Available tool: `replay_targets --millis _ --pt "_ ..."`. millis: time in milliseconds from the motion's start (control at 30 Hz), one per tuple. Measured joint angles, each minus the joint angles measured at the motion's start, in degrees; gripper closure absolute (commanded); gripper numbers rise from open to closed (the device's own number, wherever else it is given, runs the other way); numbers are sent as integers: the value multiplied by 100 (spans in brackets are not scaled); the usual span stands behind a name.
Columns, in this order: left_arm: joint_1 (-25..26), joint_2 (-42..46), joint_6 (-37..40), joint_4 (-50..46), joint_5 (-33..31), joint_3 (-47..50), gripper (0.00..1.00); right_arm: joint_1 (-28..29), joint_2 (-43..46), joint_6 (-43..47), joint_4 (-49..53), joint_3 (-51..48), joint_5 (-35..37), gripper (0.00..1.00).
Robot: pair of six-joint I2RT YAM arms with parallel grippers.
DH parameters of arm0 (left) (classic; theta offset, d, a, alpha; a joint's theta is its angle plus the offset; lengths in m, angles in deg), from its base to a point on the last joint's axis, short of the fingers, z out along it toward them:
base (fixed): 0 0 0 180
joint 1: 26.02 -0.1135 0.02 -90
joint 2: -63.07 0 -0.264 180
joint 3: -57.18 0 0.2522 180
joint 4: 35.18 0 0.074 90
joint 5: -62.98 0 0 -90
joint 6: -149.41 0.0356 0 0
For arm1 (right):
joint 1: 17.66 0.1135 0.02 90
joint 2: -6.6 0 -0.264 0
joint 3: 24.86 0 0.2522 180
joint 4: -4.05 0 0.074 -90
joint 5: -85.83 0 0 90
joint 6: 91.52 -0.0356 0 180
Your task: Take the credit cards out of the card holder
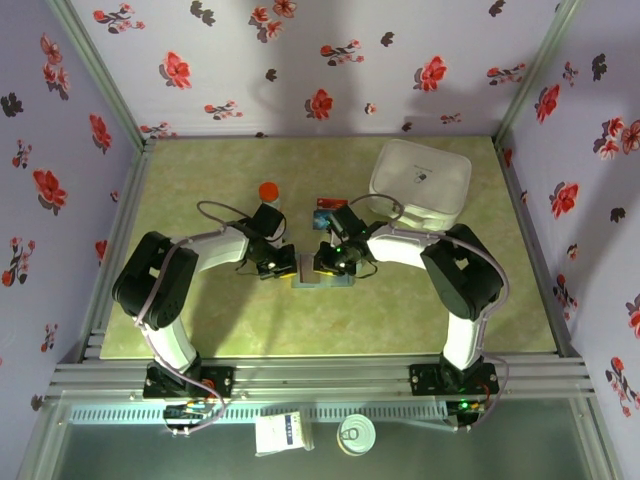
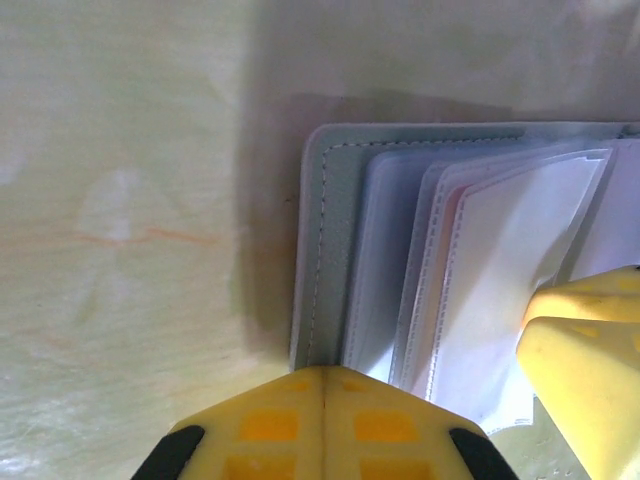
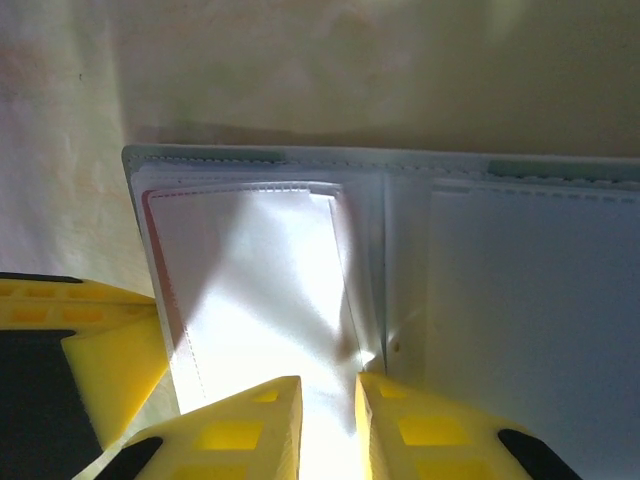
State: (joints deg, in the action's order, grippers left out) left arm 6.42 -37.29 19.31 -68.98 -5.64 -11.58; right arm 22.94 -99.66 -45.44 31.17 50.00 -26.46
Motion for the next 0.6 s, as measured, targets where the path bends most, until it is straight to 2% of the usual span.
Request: replay_targets --millis 400,600 --pt "9 492 -238 -39 11 -81 77 -201 125 -26 -481 -389 -313 79" --pt "184 372 -428 164 142 -256 72 -319 138 -133 -820 -590 -577 79"
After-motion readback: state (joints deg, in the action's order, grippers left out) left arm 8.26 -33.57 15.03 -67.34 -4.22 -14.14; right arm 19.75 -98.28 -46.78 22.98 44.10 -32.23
